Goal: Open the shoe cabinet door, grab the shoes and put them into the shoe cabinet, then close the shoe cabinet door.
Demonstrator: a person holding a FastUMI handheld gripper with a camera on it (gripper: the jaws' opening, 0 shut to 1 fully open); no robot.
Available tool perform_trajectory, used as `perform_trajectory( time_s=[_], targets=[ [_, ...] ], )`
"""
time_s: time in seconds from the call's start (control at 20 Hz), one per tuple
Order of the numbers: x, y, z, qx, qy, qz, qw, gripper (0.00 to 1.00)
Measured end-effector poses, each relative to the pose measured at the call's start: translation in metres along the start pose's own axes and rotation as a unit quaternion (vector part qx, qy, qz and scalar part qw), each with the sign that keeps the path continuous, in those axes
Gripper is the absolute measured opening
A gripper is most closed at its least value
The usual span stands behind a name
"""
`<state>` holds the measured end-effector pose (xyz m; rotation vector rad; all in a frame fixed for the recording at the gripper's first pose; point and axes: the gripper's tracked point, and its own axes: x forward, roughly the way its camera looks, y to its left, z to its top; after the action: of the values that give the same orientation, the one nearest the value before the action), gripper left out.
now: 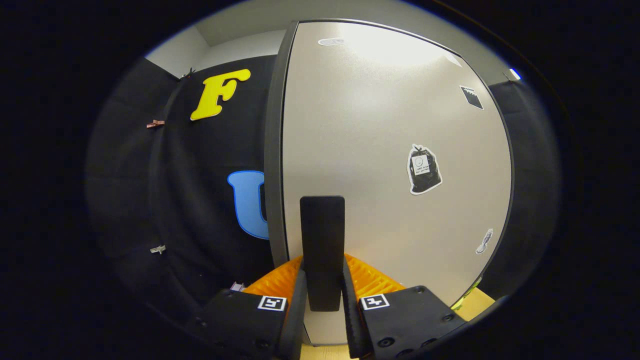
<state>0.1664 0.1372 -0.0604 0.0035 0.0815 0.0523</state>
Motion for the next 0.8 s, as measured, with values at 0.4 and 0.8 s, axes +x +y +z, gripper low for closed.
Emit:
perform_trajectory(
  time_s=[0.4, 0.8],
  targets=[
    [-0.013, 0.0, 0.002, 0.004, 0.0, 0.017, 1.0, 0.24],
    [-0.076, -0.003, 0.015, 0.005, 0.0, 0.073, 0.997, 0.24]
  ],
)
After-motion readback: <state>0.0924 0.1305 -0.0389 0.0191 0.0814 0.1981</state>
